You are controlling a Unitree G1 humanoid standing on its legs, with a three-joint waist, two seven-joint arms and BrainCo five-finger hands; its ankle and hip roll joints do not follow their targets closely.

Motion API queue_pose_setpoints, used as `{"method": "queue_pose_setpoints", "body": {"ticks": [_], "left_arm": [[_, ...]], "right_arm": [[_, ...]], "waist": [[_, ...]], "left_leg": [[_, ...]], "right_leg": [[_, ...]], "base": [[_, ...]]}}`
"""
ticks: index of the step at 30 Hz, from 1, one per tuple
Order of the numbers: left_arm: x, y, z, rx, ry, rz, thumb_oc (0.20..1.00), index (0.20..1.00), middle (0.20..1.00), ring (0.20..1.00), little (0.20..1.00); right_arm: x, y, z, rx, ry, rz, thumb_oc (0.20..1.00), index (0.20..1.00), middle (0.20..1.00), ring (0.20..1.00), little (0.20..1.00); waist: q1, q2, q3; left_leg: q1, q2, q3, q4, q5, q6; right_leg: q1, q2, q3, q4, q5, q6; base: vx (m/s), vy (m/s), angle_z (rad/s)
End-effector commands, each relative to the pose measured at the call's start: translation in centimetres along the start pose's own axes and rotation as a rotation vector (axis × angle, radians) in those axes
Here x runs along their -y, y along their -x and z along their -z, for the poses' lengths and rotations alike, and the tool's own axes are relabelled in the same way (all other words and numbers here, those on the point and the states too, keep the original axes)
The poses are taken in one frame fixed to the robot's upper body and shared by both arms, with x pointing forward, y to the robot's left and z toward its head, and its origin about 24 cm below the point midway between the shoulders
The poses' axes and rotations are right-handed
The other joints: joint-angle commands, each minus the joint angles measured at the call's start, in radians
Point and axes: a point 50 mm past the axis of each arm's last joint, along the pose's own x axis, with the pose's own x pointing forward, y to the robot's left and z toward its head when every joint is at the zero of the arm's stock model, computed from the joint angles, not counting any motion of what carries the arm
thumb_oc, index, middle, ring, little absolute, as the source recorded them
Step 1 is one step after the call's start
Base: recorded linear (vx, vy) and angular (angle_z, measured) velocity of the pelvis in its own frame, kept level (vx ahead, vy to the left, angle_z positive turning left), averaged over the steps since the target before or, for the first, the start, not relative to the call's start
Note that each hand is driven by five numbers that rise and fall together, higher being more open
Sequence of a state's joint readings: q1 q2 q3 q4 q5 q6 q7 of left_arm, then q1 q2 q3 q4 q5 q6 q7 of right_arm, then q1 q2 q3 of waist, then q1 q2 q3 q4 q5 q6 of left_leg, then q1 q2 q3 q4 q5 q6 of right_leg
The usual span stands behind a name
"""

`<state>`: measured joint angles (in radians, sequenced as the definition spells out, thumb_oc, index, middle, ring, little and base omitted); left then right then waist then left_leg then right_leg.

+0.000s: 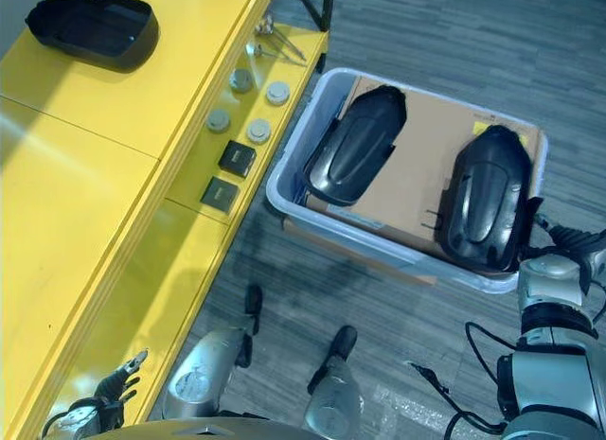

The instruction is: Move parts from the plastic box to the shelf.

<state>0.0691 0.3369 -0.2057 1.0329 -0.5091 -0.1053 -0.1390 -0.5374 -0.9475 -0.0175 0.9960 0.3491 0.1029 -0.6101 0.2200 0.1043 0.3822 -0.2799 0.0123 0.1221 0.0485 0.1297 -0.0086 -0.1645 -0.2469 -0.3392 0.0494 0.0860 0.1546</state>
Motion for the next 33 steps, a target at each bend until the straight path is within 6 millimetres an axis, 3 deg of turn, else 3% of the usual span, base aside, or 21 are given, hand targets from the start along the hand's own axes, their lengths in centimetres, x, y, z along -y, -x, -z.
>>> {"method": "queue_pose_setpoints", "body": {"ticks": [1,11,22,33], "left_arm": [[-1.6,0.2,-0.9,0.017,-0.022,-0.031,1.000,1.000,1.000,1.000,1.000],[-0.8,-0.3,-2.5,0.063,-0.024,0.025,1.000,1.000,1.000,1.000,1.000],[-0.7,-0.5,-3.4,0.080,-0.013,0.029,1.000,1.000,1.000,1.000,1.000],[-0.6,-0.6,-3.9,0.091,-0.005,0.037,1.000,1.000,1.000,1.000,1.000]], "right_arm": [[1.0,-0.5,-4.4,0.163,-0.049,0.005,1.000,1.000,1.000,1.000,1.000],[0.2,-0.4,-5.3,0.166,-0.051,-0.037,1.000,1.000,1.000,1.000,1.000],[-0.8,-0.3,-2.6,0.083,0.014,-0.101,1.000,1.000,1.000,1.000,1.000],[-2.2,0.3,-4.1,0.073,-0.030,-0.132,1.000,1.000,1.000,1.000,1.000]], "waist": [[0.033,-0.044,0.002],[0.015,-0.025,0.054],[0.013,-0.016,0.068],[0.025,0.000,0.090]], "left_leg": [[-0.004,0.028,-0.101,0.059,-0.092,-0.051],[-0.074,0.024,-0.099,0.099,-0.094,-0.053],[-0.098,0.019,-0.099,0.114,-0.094,-0.050],[-0.137,0.001,-0.105,0.123,-0.089,-0.038]], "right_leg": [[-0.032,-0.043,0.006,0.053,-0.011,0.042],[-0.118,-0.042,0.034,0.090,-0.013,0.032],[-0.150,-0.050,0.042,0.108,-0.010,0.033],[-0.204,-0.059,0.054,0.138,-0.009,0.038]], "base": [[-0.03,-0.017,0.03],[-0.04,-0.022,-0.04],[0.00,0.000,0.00],[-0.01,0.022,0.02]]}}
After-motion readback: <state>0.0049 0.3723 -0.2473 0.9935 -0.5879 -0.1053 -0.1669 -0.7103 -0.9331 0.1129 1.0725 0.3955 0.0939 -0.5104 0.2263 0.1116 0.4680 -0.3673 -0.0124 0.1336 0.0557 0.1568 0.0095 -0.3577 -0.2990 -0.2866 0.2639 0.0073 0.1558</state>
